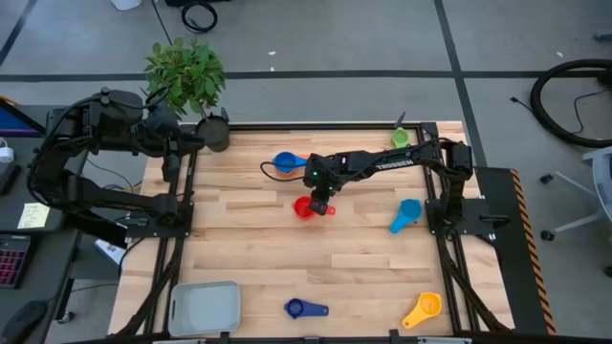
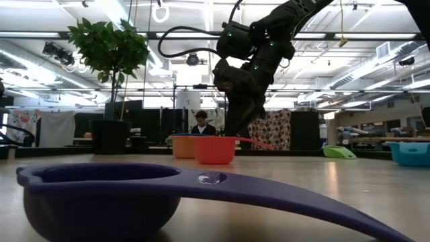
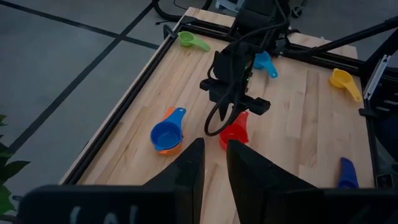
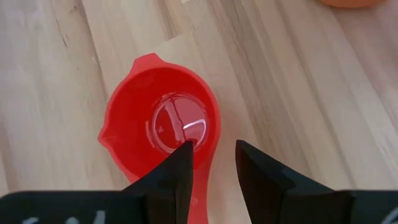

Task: Nest measuring cups in basket
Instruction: Stack the red measuring cup on top of the light blue measuring cup

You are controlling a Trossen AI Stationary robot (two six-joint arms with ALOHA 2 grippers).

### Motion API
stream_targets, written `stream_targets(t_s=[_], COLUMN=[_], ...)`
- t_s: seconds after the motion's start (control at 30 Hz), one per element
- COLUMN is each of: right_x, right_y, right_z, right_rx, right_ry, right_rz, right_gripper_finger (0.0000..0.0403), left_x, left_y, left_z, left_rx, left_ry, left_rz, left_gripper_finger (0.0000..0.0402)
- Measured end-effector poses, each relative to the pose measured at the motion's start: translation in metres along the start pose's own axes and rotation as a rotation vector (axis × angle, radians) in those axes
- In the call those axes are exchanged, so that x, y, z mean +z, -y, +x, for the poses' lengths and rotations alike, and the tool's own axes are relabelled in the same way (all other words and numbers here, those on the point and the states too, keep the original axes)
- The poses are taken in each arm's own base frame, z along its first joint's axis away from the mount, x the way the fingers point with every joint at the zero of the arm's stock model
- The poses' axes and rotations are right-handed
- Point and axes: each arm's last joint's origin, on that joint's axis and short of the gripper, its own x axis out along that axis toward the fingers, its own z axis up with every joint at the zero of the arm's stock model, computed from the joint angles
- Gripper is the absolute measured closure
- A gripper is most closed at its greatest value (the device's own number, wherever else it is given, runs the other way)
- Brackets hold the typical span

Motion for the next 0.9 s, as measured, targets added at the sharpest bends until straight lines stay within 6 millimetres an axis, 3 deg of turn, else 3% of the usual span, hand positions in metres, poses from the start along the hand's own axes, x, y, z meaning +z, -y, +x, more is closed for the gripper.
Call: stream_targets(t_s=[0.9], right_x=[0.0014], right_y=[0.0015], right_z=[0.0051], right_rx=[0.011], right_ry=[0.010], right_rz=[0.018], right_gripper_finger=[0.0278], left_x=[0.0000], left_y=[0.0000], left_z=[0.0000], left_rx=[0.000], left_ry=[0.000], left_rz=[-0.003], left_gripper_finger=[0.0329])
